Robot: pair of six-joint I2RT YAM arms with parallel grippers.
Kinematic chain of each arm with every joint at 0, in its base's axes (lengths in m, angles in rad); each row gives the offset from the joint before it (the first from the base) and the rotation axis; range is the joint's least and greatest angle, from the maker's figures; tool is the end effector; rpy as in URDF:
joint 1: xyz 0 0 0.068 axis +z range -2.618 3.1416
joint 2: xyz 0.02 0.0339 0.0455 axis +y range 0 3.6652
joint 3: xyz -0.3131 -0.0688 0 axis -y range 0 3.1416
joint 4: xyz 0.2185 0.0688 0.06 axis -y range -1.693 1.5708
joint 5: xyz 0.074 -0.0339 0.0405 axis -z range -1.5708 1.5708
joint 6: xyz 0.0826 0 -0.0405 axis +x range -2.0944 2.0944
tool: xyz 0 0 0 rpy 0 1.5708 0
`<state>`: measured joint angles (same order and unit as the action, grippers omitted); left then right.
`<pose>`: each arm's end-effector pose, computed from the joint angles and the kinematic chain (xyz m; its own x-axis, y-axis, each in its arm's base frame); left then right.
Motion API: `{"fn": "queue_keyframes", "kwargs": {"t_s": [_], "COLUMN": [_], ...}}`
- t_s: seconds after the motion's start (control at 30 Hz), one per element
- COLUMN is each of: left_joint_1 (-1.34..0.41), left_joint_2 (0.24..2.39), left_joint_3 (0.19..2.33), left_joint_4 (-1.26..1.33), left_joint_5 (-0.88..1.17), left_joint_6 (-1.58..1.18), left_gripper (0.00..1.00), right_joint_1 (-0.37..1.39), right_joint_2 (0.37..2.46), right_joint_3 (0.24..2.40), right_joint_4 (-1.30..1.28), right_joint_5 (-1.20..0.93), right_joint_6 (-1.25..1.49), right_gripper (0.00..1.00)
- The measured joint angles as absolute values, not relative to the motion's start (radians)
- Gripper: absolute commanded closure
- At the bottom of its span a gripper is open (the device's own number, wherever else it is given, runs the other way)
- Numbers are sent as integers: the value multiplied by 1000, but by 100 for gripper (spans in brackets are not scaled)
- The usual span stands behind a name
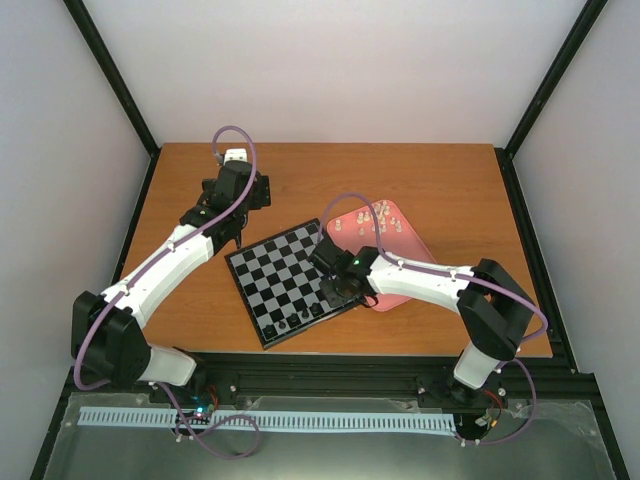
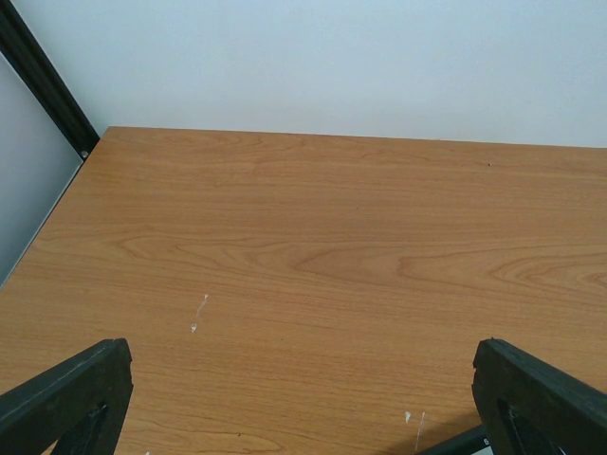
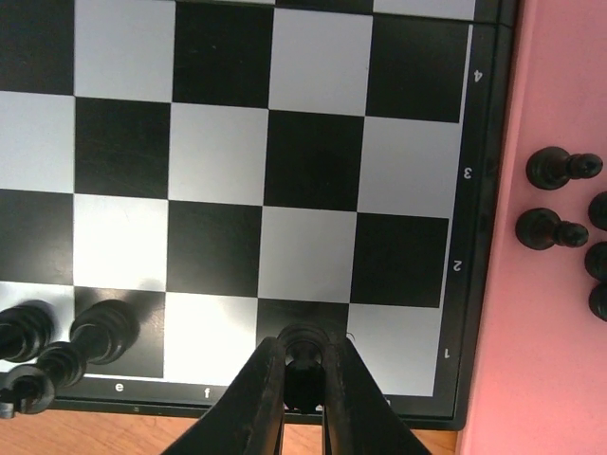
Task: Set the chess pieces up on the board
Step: Place the chess piece on the chessboard.
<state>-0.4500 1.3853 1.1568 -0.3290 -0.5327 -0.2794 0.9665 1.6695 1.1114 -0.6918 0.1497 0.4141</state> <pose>0.2990 -0.0979 0.3534 -0.4542 -0.0444 -0.8898 -0.1442 0.9892 0.0243 0.1903 0.2539 0.2125 -0.8103 -0.4733 -0.3457 -0.5035 0.8640 -0.0027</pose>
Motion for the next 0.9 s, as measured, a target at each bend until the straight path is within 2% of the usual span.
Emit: {"fn": "queue_keyframes", "kwargs": {"t_s": [0.9], "left_joint_1": [-450], "left_joint_2": [1386], "left_joint_3": [1157], "left_joint_4": [-329], "left_joint_5": [-533], "left_joint_6": [-279], "left_gripper": [0], "right_joint_1": [917], "right_joint_2": [1645], "right_joint_3": [1030], "right_joint_4": [-682], "right_joint_5": [187], "right_joint_6": [427], "right_gripper": [90]}}
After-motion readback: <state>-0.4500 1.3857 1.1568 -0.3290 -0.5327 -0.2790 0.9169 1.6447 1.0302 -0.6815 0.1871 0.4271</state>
